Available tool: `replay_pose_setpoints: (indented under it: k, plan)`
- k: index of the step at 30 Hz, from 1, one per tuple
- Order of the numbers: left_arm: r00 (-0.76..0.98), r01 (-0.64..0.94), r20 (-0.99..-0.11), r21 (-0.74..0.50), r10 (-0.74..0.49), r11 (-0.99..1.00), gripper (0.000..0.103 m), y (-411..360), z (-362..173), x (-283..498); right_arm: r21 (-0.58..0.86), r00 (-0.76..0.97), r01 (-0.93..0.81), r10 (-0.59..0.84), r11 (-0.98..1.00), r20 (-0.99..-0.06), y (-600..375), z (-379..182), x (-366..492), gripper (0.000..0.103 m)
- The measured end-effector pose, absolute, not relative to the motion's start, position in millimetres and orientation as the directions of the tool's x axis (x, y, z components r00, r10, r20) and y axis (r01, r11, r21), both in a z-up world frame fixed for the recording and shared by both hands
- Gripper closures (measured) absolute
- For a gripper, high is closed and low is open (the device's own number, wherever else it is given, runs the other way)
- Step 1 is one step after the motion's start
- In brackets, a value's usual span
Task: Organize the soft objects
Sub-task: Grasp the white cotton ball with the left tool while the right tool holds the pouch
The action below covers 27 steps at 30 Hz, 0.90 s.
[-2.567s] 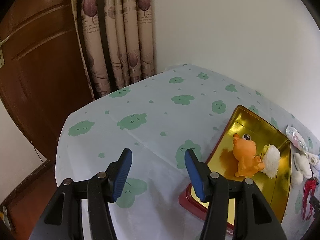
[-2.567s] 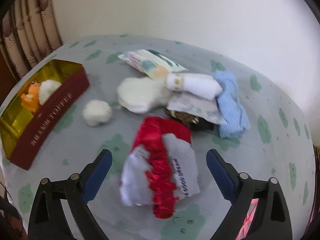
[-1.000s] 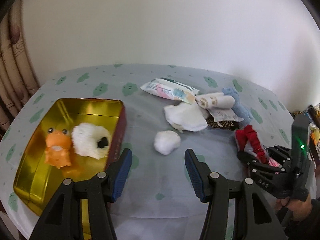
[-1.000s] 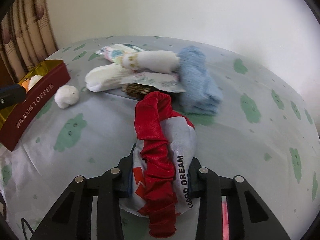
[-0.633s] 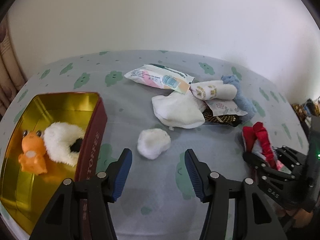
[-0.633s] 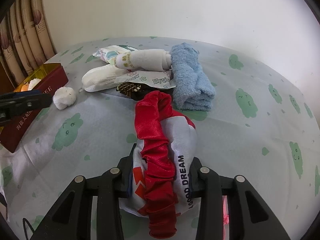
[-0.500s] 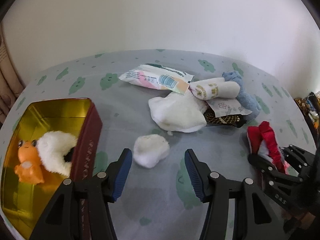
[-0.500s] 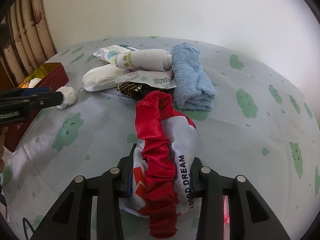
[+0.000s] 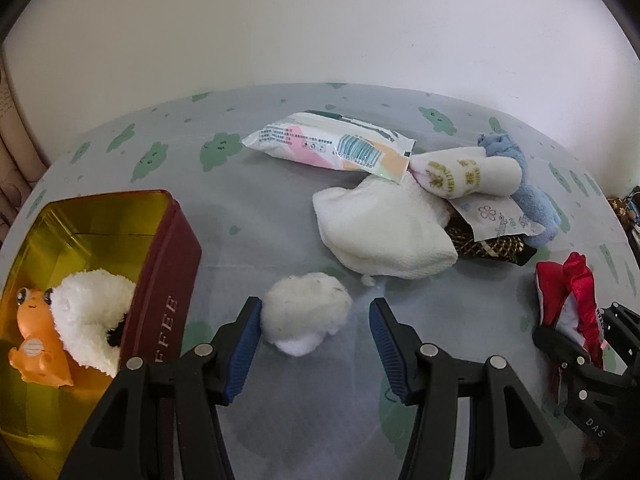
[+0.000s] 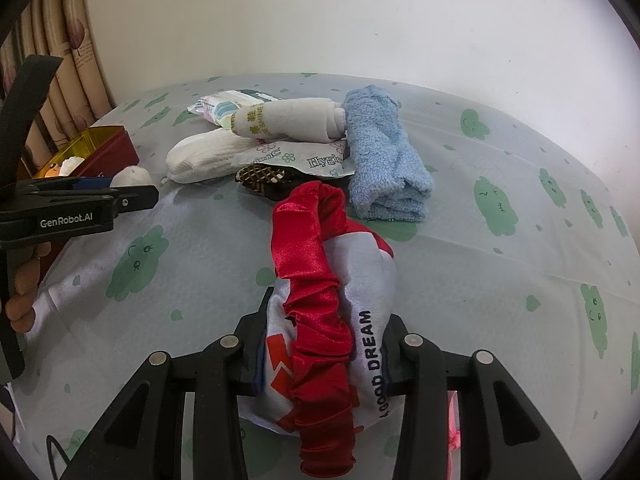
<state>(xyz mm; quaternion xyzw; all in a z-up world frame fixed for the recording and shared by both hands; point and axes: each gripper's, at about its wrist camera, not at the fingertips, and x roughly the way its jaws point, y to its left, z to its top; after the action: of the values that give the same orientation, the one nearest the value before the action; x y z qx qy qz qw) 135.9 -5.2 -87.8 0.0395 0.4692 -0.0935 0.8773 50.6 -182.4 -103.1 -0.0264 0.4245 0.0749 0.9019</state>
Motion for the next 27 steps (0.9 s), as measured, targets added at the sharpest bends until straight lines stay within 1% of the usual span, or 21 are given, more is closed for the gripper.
replay_pose_setpoints:
  k: [4,5,6,7,8,10,13,27]
  plan:
    - [0.541,0.197,-0.833,-0.010,-0.117,0.980,0.048,-6.5,-92.6,137.8,0.016,0.628,-0.158,0.112,0.987,-0.770,-182.4,-103.1,50.7,0.064]
    - [0.544,0.199,-0.831,-0.007,-0.116,0.980,0.052,-7.3,-92.9,137.3,0.016,0.628,-0.158,0.113,0.987,-0.770,-182.5,-103.1,50.7,0.064]
    - [0.544,0.200,-0.832,-0.001,-0.112,0.980,0.065,-8.3,-93.5,137.1,0.016,0.628,-0.158,0.113,0.987,-0.770,-182.5,-103.1,50.7,0.064]
    - [0.541,0.203,-0.833,-0.007,-0.118,0.979,0.069,-8.7,-94.0,136.9,0.017,0.628,-0.158,0.113,0.987,-0.770,-182.4,-103.1,50.7,0.064]
    - [0.542,0.205,-0.832,-0.008,-0.121,0.979,0.069,-9.0,-93.8,136.3,0.016,0.628,-0.158,0.113,0.987,-0.770,-182.4,-103.1,50.7,0.064]
    - [0.548,0.204,-0.828,-0.001,-0.115,0.979,0.073,-9.2,-93.4,135.4,0.016,0.628,-0.158,0.113,0.987,-0.770,-182.5,-103.1,50.7,0.064]
    - [0.550,0.203,-0.827,0.000,-0.114,0.979,0.075,-9.4,-93.5,134.1,0.017,0.628,-0.158,0.114,0.987,-0.770,-182.6,-103.1,50.8,0.064]
    - [0.583,0.204,-0.801,-0.017,-0.136,0.979,0.076,-11.8,-64.1,119.6,0.018,0.628,-0.158,0.115,0.987,-0.770,-183.2,-103.2,51.0,0.064]
